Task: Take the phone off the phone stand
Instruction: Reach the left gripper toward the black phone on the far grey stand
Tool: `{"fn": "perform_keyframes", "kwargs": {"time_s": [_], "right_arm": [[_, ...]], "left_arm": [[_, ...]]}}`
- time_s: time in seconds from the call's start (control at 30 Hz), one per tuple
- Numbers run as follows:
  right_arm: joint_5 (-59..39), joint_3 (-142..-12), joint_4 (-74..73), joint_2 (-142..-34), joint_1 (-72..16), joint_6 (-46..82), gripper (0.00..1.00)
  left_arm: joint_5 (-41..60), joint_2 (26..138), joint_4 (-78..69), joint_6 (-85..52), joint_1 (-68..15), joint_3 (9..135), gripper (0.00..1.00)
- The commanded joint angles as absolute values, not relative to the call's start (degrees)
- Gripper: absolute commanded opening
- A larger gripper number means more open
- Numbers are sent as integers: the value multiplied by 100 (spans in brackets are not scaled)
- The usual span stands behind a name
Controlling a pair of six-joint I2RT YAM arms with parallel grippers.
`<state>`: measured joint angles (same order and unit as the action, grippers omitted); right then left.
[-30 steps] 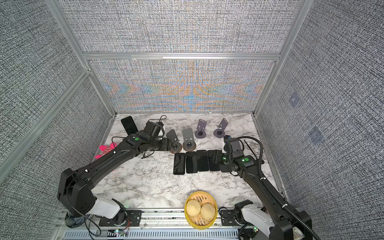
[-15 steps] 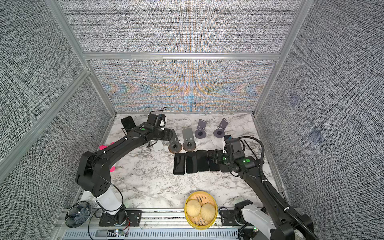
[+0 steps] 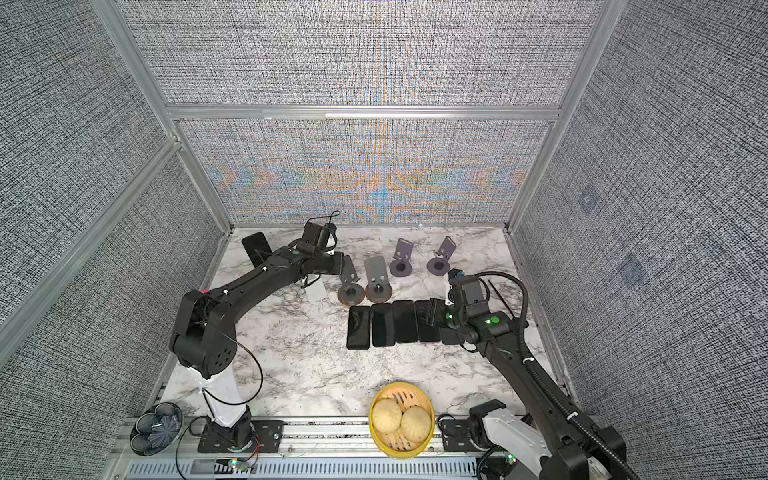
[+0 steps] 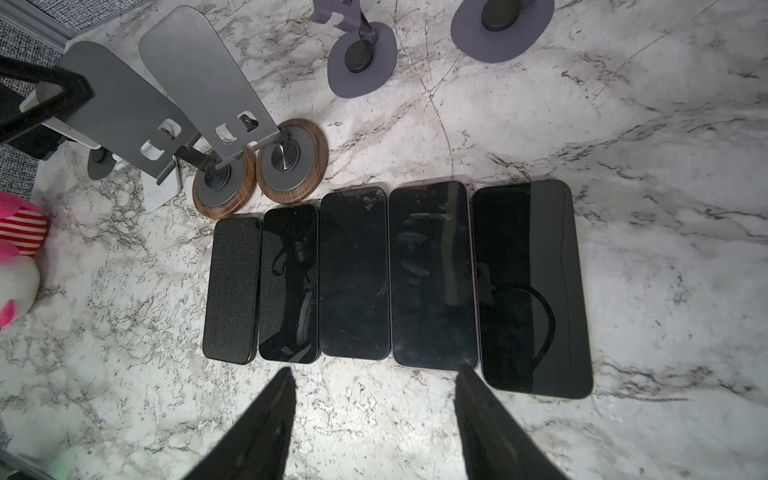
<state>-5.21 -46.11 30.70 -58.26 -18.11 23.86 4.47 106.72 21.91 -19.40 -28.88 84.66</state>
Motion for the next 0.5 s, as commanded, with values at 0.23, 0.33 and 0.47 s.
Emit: {"fn": "perform_keyframes", "kwargs": {"time_s": [0.23, 0.33, 0.47], "right_arm": [[-518, -4667, 3086, -5848, -1821, 2381, 62], [-546, -4667, 3076, -5846, -1818, 2395, 62], [-554, -4666, 3081, -5827, -1817, 2391, 62]], "left_arm": [[102, 10924, 1646, -1812, -2866, 8746, 6], [57, 10958, 1140, -1802, -2825, 8693, 3], [56, 11119, 754, -1884, -2761, 8841, 3]]}}
